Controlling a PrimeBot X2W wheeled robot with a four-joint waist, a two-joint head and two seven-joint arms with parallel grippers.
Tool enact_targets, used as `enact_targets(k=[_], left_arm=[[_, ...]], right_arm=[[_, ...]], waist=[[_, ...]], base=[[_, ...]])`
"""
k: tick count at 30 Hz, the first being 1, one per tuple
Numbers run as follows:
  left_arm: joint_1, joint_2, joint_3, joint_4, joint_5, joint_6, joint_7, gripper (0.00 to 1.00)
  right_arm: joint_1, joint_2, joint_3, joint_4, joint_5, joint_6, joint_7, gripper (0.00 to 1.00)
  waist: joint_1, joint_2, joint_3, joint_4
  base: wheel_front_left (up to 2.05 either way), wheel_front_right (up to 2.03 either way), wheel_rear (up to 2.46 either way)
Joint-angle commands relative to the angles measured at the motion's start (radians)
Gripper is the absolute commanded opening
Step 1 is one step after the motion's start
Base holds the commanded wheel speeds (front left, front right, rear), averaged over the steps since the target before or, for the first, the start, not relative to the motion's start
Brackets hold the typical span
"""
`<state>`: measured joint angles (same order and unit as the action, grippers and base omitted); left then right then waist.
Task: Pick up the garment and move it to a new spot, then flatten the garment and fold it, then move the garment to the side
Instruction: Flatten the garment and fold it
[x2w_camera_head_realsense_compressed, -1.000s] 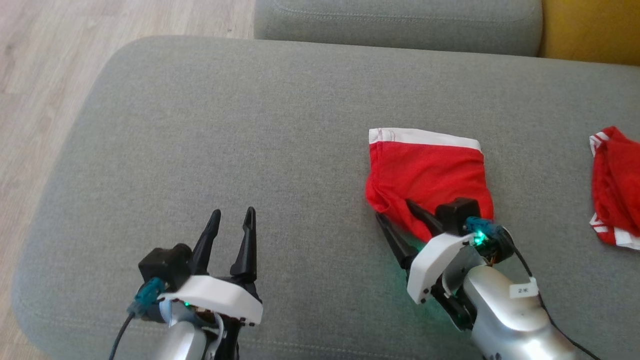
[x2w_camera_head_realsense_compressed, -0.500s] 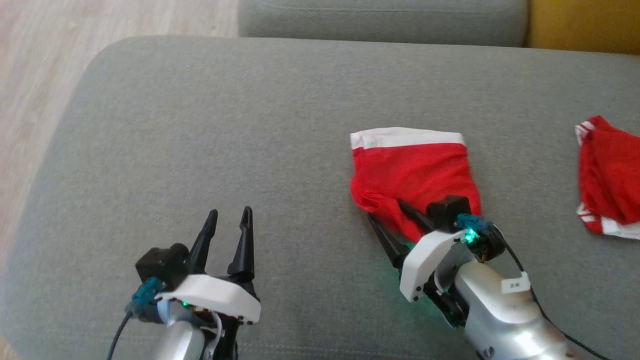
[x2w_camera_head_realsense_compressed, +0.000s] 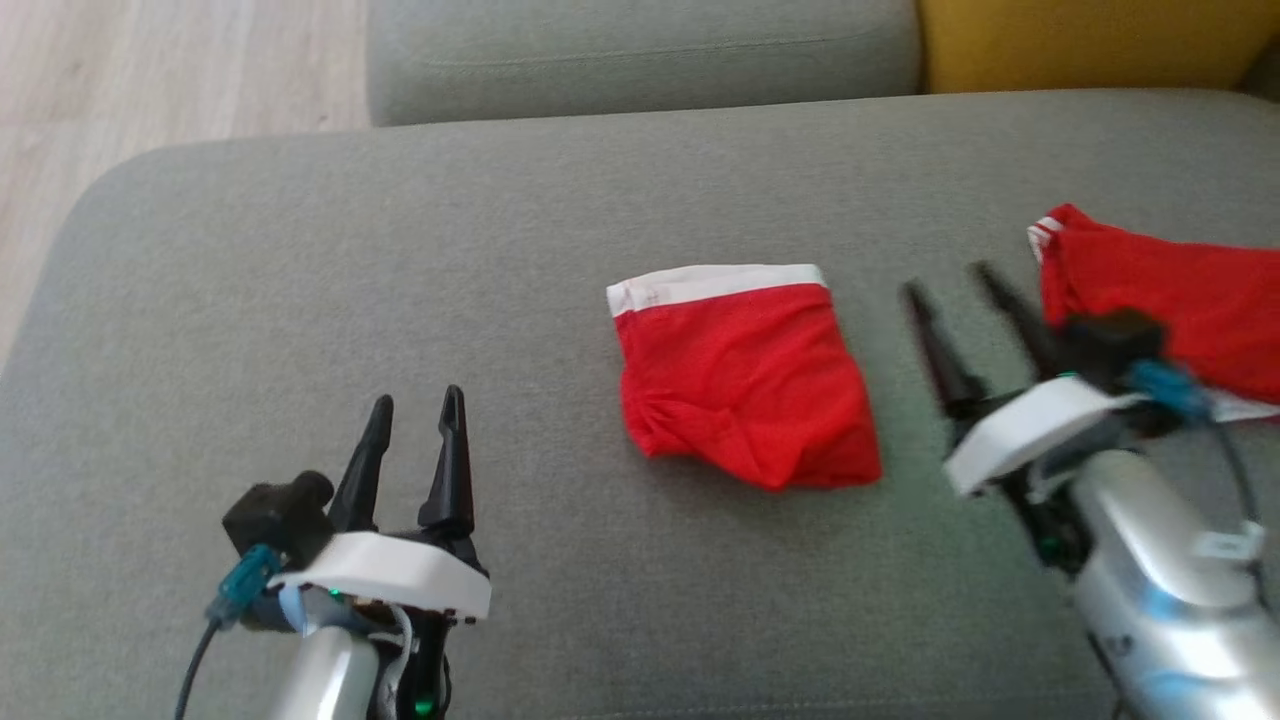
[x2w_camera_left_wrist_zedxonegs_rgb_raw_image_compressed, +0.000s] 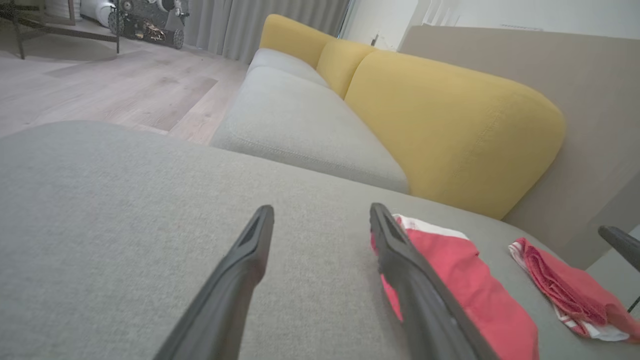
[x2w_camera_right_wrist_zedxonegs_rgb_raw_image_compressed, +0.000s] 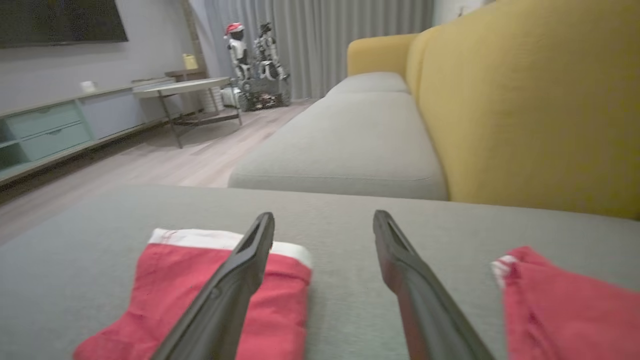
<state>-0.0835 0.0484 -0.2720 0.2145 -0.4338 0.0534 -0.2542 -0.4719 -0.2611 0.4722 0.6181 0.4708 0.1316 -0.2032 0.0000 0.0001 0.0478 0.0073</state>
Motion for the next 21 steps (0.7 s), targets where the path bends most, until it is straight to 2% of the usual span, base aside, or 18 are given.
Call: enact_targets(k=[1,3,5,7,12,21], left_arm=[[-0.047,0.002,0.044,-0.043,0.001,-0.002,-0.008,1.0],[-0.052,0.002,0.049,-0.051,0.002,-0.003,-0.008,1.0],[-0.055,0.002,0.052,-0.063,0.003,-0.003,-0.008,1.0],[-0.054,0.002,0.052,-0.067,0.004,-0.003,-0.008,1.0],[-0.021,0.002,0.041,-0.07,0.018,0.0,-0.008,1.0],[0.026,0.002,0.023,-0.081,0.029,0.007,-0.008,1.0]], right_arm=[[0.023,-0.01,-0.04,-0.049,-0.035,-0.001,-0.015,1.0],[0.06,-0.014,-0.113,-0.078,-0.081,-0.001,-0.021,1.0],[0.125,-0.005,-0.228,-0.122,-0.164,-0.001,-0.027,1.0],[0.147,0.004,-0.261,-0.137,-0.193,-0.001,-0.029,1.0],[0.277,0.087,-0.391,-0.225,-0.314,-0.001,-0.032,1.0],[0.351,0.154,-0.445,-0.291,-0.389,-0.001,-0.017,1.0]], waist=[[0.0,-0.0001,-0.009,-0.017],[0.0,-0.0001,-0.012,-0.026],[0.0,-0.0001,-0.015,-0.038],[0.0,-0.0001,-0.016,-0.041],[0.0,-0.0001,-0.02,-0.053],[0.0,-0.0001,-0.015,-0.057]], base=[[0.0,0.0,0.0],[0.0,0.0,0.0],[0.0,0.0,0.0],[0.0,0.0,0.0],[0.0,0.0,0.0],[0.0,0.0,0.0]])
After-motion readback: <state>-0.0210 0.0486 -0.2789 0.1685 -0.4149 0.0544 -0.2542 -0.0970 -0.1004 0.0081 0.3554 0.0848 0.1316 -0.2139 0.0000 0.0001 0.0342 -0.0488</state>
